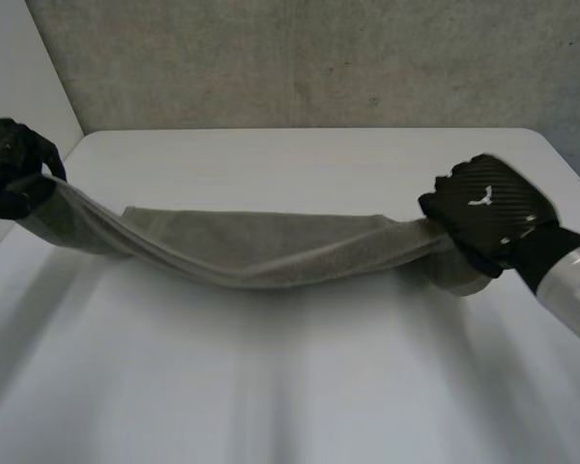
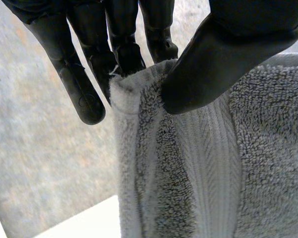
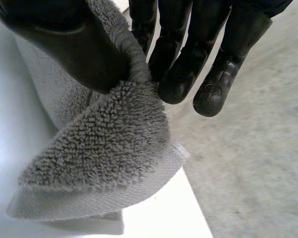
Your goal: Fold the towel.
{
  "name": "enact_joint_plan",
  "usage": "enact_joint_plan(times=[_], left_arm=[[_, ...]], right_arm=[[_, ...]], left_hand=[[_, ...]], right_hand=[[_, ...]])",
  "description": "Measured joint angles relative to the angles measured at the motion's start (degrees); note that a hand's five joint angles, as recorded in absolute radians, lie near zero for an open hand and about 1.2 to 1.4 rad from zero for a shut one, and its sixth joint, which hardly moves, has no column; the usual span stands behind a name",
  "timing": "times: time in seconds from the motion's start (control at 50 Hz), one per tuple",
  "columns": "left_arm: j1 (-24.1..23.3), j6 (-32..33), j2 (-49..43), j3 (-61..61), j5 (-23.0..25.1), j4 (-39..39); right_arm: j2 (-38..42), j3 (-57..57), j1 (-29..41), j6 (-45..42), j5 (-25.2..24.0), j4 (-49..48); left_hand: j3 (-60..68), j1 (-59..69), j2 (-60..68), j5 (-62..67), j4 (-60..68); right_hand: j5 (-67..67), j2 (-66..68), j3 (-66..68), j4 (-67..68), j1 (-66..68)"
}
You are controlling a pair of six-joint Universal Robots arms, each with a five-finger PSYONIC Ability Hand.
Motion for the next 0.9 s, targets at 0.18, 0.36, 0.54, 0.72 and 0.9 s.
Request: enact_joint_plan(times=[0.18, 0.36, 0.54, 0.72, 0.9], left_arm=[[1.4, -9.1, 6.8, 0.3, 0.4, 0.0], [-0.1, -15.9, 7.6, 3.7, -1.2, 1.4], [-7.5, -15.5, -1.8, 12.4, -10.7, 3.5], [-16.5, -10.4, -22.7, 29.0, -18.2, 2.4], [-21.4, -5.7, -35.0, 51.9, -27.3, -3.6]], right_arm=[[-8.4, -1.9, -4.1, 4.1, 0.2, 6.1], [-8.1, -12.5, -9.0, 7.1, 2.0, 14.3], [4.8, -23.7, -6.6, 8.4, 9.6, 15.2], [24.3, -38.8, 3.7, 2.6, 17.3, 13.5], [33.0, -56.7, 7.3, 4.7, 23.0, 2.6]], left_hand=[[0.0, 0.0, 0.0, 0.0, 0.0], [0.0, 0.0, 0.0, 0.0, 0.0], [0.0, 0.0, 0.0, 0.0, 0.0], [0.0, 0.0, 0.1, 0.0, 0.0], [0.0, 0.0, 0.1, 0.0, 0.0]], right_hand=[[0.0, 0.0, 0.0, 0.0, 0.0], [0.0, 0.0, 0.0, 0.0, 0.0], [0.0, 0.0, 0.0, 0.0, 0.0], [0.4, 0.0, 0.0, 0.0, 0.0], [0.4, 0.0, 0.0, 0.0, 0.0]])
